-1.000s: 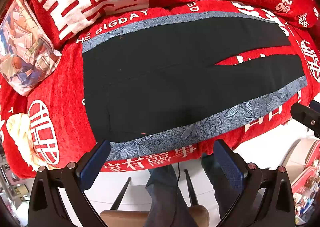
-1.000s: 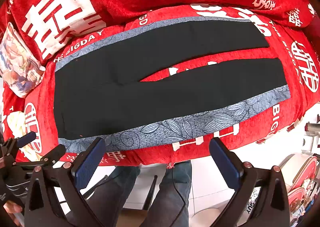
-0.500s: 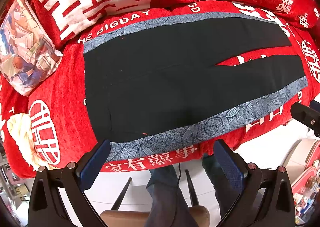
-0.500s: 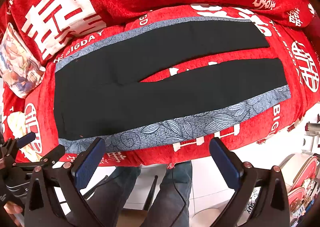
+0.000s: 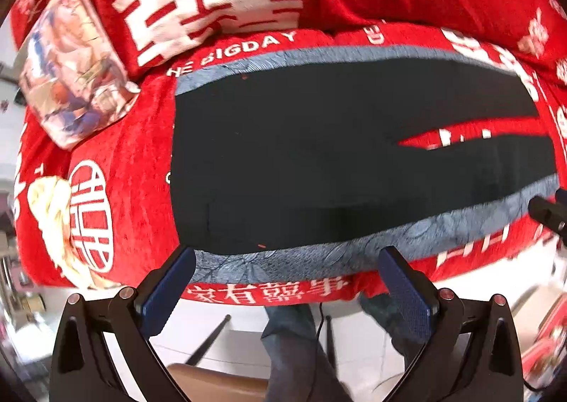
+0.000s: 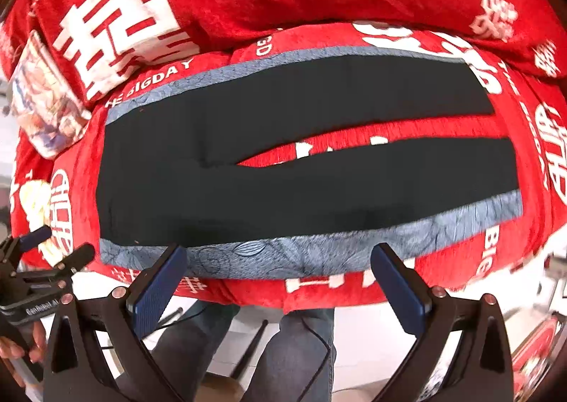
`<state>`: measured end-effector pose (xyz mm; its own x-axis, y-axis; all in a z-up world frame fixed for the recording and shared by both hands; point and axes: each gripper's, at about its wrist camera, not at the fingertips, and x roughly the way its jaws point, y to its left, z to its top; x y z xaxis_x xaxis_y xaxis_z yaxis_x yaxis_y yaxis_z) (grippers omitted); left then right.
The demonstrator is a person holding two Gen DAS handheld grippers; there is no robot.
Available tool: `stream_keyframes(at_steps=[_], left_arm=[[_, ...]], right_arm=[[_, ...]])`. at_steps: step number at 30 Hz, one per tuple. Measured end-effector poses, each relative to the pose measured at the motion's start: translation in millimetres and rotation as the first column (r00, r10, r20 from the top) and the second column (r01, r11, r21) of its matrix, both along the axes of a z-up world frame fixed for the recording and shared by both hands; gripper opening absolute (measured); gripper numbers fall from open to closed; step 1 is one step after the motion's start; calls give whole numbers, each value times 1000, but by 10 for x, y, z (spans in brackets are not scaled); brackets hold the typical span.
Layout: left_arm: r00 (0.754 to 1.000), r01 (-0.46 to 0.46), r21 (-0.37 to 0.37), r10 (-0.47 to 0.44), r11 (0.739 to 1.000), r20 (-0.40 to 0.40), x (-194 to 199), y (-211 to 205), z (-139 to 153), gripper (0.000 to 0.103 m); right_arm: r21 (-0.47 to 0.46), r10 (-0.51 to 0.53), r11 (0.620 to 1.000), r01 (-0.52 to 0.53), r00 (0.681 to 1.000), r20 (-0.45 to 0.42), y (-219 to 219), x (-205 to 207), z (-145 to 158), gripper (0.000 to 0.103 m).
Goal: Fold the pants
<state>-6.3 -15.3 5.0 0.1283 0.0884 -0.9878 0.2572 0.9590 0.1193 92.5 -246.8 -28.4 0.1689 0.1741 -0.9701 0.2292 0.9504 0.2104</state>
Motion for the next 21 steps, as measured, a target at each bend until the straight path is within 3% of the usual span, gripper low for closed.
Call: stream_keyframes(at_steps=[9,21], left_arm=[[981,-192,-21,191,981,-9,-131,-11,71,103],[979,-202,-3,202,979,-38,-226,280,-284,103]], right_arm=[[17,103,995,-102,994,-35,-204,-17,-107,103],[22,104,994,-103,993,-52,103,-73,-360,103]])
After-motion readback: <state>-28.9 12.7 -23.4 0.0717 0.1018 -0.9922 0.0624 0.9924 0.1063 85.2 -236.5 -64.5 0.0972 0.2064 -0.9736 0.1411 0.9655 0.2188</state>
